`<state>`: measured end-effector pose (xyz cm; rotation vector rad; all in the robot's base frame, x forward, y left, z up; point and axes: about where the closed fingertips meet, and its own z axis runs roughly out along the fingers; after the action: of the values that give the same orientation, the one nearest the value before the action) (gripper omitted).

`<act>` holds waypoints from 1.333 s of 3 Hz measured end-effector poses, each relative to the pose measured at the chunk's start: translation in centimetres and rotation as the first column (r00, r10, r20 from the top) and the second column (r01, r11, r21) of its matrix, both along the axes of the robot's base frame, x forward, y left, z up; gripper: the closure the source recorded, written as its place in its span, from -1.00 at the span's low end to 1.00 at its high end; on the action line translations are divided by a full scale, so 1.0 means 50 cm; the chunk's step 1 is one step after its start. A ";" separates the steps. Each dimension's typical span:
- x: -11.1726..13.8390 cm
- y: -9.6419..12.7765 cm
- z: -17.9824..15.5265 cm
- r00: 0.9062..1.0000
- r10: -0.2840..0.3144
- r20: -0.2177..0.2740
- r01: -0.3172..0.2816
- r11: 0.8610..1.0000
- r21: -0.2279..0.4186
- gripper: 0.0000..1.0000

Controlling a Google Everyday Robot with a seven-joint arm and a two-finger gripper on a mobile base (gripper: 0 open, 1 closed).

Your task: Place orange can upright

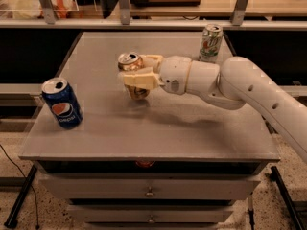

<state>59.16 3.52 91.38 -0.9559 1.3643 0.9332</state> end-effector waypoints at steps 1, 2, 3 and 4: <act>-0.002 0.004 -0.001 1.000 0.008 0.006 -0.008 1.000 0.004 -0.58; -0.004 0.005 -0.002 1.000 0.015 0.011 -0.015 1.000 0.016 -0.99; -0.004 0.005 -0.001 1.000 0.015 0.013 -0.016 1.000 0.017 -1.00; -0.003 -0.014 0.008 1.000 0.005 0.028 -0.005 1.000 -0.004 -1.00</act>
Offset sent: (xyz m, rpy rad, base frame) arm -0.0012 -0.0021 -0.0027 0.0319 -0.0150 0.0130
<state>59.02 2.84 91.76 -0.9721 1.3412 0.9184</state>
